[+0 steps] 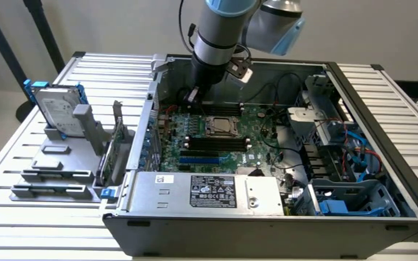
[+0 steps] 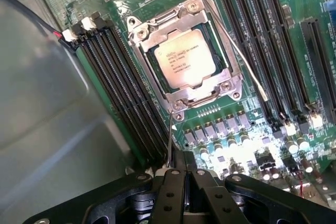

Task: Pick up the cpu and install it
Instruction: 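Install the first cpu locking lever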

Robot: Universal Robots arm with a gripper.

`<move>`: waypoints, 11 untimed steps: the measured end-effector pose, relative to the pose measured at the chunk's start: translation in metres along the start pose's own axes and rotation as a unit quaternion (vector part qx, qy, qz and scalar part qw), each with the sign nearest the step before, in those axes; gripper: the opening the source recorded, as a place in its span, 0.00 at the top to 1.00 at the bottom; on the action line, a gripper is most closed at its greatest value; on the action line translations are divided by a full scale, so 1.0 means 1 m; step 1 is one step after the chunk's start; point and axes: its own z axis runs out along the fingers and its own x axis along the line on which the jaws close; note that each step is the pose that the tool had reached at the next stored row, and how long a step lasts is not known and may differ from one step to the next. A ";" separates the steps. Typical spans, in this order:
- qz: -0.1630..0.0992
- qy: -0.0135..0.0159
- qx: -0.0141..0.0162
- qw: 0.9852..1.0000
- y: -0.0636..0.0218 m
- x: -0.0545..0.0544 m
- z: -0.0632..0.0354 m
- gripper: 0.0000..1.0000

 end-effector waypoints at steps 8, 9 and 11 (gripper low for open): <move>0.033 0.006 0.013 0.999 -0.0001 0.000 -0.0011 0.89; 0.036 0.007 0.013 0.999 -0.0002 -0.001 -0.0012 0.89; 0.039 0.007 0.014 0.999 -0.0004 -0.001 -0.0019 0.89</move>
